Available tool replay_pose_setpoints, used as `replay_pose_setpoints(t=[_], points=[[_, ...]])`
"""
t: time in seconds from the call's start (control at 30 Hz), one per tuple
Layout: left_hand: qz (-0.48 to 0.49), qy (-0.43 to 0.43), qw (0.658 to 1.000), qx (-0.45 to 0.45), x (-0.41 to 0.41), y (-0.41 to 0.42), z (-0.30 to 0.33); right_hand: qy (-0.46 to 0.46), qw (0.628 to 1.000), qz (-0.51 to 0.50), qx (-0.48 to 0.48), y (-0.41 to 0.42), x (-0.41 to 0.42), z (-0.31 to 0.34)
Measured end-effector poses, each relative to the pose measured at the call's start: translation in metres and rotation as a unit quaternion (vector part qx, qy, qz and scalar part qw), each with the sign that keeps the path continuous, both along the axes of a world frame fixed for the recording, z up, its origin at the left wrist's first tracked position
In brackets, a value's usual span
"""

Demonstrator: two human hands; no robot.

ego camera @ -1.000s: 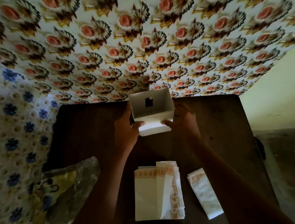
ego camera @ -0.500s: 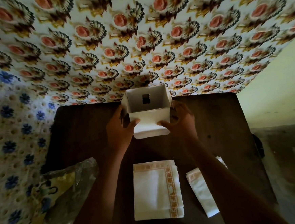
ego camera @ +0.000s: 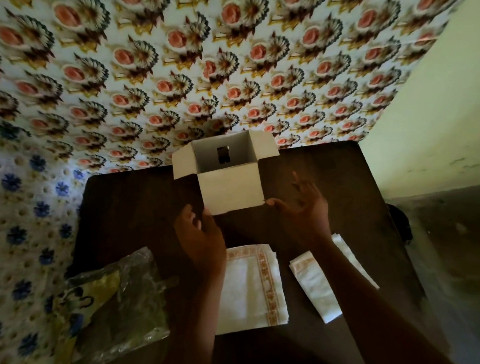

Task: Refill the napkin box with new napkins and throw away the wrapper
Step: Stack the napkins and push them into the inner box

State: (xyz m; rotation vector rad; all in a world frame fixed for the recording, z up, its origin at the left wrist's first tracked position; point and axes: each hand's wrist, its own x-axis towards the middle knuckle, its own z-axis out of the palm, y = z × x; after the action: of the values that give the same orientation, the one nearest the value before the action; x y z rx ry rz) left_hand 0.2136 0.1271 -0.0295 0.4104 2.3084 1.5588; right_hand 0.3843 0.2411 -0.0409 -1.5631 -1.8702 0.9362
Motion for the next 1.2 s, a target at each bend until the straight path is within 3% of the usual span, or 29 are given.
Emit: replay_pose_setpoints(t=[0.2,0.4,0.57,0.7,0.87,1.03,1.2], points=[[-0.075,-0.005,0.997,-0.017,0.094,-0.017,-0.014,-0.038,0.998,0.003,-0.044,-0.037,0.073,-0.030],[-0.058,0.022,0.998,-0.019,0.132,-0.008,-0.021,0.052,0.990,-0.024,-0.131,-0.054,0.116,-0.043],[0.032,0.020,0.999,0.015,0.120,0.013,-0.010,0.002,0.992,0.051,-0.118,-0.041,0.119,-0.053],[0.087,0.024,0.995,0.047,0.083,0.036,0.007,-0.001,0.992,0.057,-0.116,-0.028,0.121,-0.055],[0.084,0.047,0.995,0.003,0.049,0.051,0.020,0.009,0.990,0.055,-0.128,-0.021,0.122,-0.058],[0.072,0.062,0.995,-0.022,0.016,0.048,0.015,-0.037,0.990,0.068,-0.116,-0.022,0.120,-0.062],[0.106,0.042,0.993,0.006,0.011,0.044,0.012,-0.080,0.986,0.066,-0.128,-0.025,0.127,-0.068]])
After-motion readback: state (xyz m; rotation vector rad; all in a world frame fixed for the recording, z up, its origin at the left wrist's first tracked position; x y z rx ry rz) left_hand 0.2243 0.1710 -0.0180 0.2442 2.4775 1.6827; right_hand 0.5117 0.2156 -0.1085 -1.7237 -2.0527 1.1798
